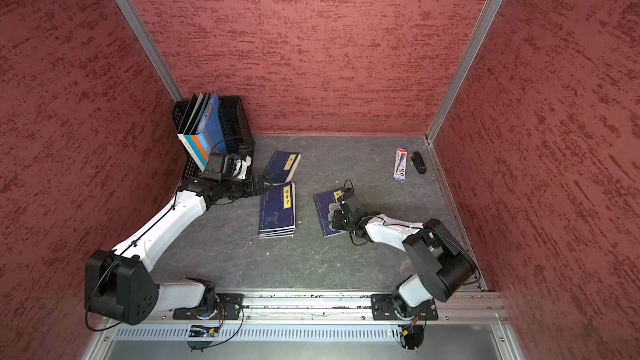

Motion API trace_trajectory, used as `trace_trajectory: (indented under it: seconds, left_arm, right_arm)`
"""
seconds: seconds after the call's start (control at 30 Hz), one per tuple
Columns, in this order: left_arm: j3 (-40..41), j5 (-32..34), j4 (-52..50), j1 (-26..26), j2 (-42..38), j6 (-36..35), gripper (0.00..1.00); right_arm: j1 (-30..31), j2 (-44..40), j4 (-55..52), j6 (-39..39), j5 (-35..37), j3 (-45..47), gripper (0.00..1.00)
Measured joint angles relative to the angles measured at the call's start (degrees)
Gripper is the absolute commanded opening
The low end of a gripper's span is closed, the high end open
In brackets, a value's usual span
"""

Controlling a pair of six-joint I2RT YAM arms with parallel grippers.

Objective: Wipe the cover of the book
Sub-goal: Wipe the dirt from the cover of the book.

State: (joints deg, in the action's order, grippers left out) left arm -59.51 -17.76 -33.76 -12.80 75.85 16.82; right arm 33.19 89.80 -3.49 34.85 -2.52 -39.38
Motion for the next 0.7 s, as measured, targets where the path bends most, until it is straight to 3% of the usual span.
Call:
trace_trajectory:
  seconds: [0.2,0.37,0.47,0.7]
  left_arm:
    - [0.0,-0.2,-0.1,0.0,0.0,0.0,1.00]
    - [0.0,-0.3,-0.1,0.0,0.0,0.0,1.00]
    - [0.0,-0.3,-0.1,0.0,0.0,0.0,1.00]
    - [0.0,-0.4,0.0,0.0,0.2,-0.2,1.00]
  right_arm:
    - [-3.1,12.0,0.3,-3.6,0.1,-13.3,0.17]
    - [-5.7,14.1,-0.1,-5.5,0.1,-16.0,0.17]
    - [-5.8,12.1,-0.7,-5.8,0.4,-13.6,0.17]
    - [-5.8,-2.4,-3.8,-3.3,1.7,0.6,0.18]
